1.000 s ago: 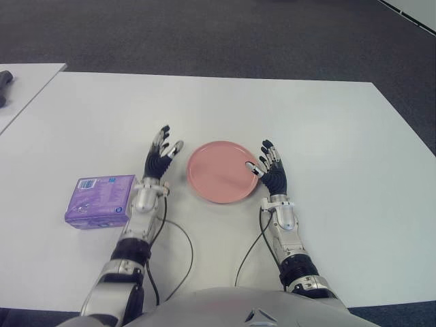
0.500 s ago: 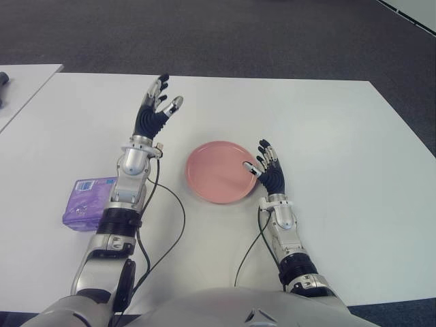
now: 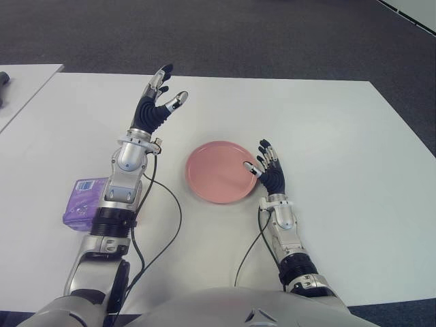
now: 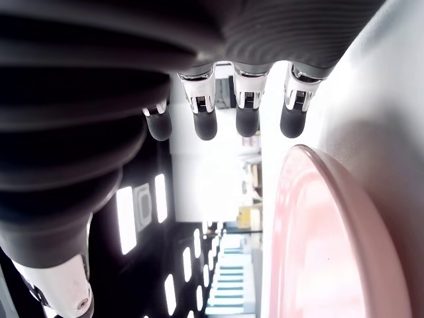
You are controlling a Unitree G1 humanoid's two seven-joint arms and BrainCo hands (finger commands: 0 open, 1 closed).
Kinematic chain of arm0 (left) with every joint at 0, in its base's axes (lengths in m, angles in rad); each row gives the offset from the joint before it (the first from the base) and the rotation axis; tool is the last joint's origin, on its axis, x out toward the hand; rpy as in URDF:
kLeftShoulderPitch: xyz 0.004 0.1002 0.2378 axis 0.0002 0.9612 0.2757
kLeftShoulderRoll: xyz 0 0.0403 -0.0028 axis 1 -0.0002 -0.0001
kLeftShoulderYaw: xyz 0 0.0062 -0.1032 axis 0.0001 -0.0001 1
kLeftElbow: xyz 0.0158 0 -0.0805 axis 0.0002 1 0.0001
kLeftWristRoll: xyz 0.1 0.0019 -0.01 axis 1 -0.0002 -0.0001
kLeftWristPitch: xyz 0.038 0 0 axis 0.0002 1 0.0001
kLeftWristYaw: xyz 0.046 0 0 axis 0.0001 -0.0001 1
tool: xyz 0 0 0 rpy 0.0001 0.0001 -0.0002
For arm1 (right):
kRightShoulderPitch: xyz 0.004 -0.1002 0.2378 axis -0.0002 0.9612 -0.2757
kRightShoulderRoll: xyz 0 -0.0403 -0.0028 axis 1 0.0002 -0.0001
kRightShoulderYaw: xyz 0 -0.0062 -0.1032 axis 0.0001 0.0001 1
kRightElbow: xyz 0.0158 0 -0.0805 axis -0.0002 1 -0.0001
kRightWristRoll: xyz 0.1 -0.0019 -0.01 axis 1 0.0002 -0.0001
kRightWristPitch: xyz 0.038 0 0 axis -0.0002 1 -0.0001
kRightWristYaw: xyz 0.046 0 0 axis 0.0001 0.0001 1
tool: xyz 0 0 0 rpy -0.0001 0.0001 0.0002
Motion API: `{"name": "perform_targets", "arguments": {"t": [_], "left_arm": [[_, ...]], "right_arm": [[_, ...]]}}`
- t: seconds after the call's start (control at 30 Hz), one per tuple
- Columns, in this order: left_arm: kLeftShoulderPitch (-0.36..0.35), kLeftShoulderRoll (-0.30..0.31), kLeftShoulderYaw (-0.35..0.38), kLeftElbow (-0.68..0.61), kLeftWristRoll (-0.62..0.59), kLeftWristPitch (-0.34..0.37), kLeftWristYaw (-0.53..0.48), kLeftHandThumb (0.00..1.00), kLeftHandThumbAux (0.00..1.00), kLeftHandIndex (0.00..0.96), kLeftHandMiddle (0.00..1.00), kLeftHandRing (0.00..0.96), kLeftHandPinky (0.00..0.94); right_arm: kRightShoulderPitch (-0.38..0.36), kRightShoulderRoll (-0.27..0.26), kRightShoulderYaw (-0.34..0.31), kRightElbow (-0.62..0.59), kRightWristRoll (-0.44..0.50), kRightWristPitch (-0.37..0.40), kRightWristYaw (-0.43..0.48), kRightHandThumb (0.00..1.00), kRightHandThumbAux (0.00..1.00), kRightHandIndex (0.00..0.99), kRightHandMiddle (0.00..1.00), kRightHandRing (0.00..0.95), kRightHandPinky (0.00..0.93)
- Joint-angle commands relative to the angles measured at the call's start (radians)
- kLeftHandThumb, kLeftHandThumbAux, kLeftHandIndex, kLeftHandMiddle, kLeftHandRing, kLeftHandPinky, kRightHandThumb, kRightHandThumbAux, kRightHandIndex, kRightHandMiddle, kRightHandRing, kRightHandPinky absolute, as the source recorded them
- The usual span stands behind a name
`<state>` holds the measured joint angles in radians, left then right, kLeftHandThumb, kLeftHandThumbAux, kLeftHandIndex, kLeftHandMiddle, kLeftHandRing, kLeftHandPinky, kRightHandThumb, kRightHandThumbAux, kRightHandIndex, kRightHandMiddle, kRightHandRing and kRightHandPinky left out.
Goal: Put the tissue paper into the plate.
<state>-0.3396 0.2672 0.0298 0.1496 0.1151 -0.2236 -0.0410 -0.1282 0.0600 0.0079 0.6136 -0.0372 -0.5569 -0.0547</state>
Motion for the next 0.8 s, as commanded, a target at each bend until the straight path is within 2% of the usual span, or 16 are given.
{"name": "perform_targets", "arguments": {"t": [0.03,0.33,0.4,0.47,0.57,0.63,0.7,0.8], "left_arm": [[-0.012,0.036,0.0,-0.008,0.018,-0.018,-0.028,0.004,0.493,0.0,0.0,0.0,0.0],[-0.017,0.161,0.037,-0.147,0.01,-0.02,-0.113,0.028,0.497,0.0,0.0,0.0,0.0],[-0.006,0.211,0.052,-0.189,0.001,-0.016,-0.158,0.029,0.497,0.0,0.0,0.0,0.0],[0.015,0.305,0.081,-0.242,-0.019,-0.024,-0.243,0.029,0.494,0.0,0.0,0.0,0.0],[0.042,0.389,0.113,-0.293,-0.026,-0.022,-0.318,0.041,0.475,0.0,0.0,0.0,0.0],[0.077,0.491,0.129,-0.294,0.044,-0.068,-0.367,0.075,0.444,0.0,0.0,0.0,0.0],[0.093,0.531,0.135,-0.293,0.07,-0.09,-0.385,0.095,0.427,0.0,0.0,0.0,0.0],[0.116,0.622,0.14,-0.324,0.114,-0.103,-0.442,0.127,0.398,0.0,0.0,0.0,0.0]], "right_arm": [[0.075,0.021,0.001,0.07,0.004,0.039,-0.003,0.177,0.702,0.039,0.034,0.028,0.061],[0.074,0.018,0.003,0.085,0.005,0.027,-0.002,0.182,0.69,0.04,0.032,0.025,0.052],[0.074,0.017,0.004,0.087,0.005,0.028,-0.001,0.183,0.688,0.04,0.032,0.024,0.051],[0.074,0.016,0.004,0.089,0.003,0.031,-0.002,0.184,0.684,0.04,0.032,0.023,0.05],[0.076,0.015,0.006,0.089,0.003,0.032,-0.002,0.189,0.673,0.041,0.032,0.022,0.051],[0.074,0.013,0.005,0.095,0.011,0.034,0.01,0.192,0.666,0.042,0.032,0.023,0.051],[0.074,0.012,0.004,0.098,0.015,0.034,0.015,0.194,0.663,0.042,0.033,0.024,0.05],[0.065,0.013,-0.003,0.12,0.027,0.027,0.029,0.196,0.663,0.042,0.034,0.026,0.052]]}}
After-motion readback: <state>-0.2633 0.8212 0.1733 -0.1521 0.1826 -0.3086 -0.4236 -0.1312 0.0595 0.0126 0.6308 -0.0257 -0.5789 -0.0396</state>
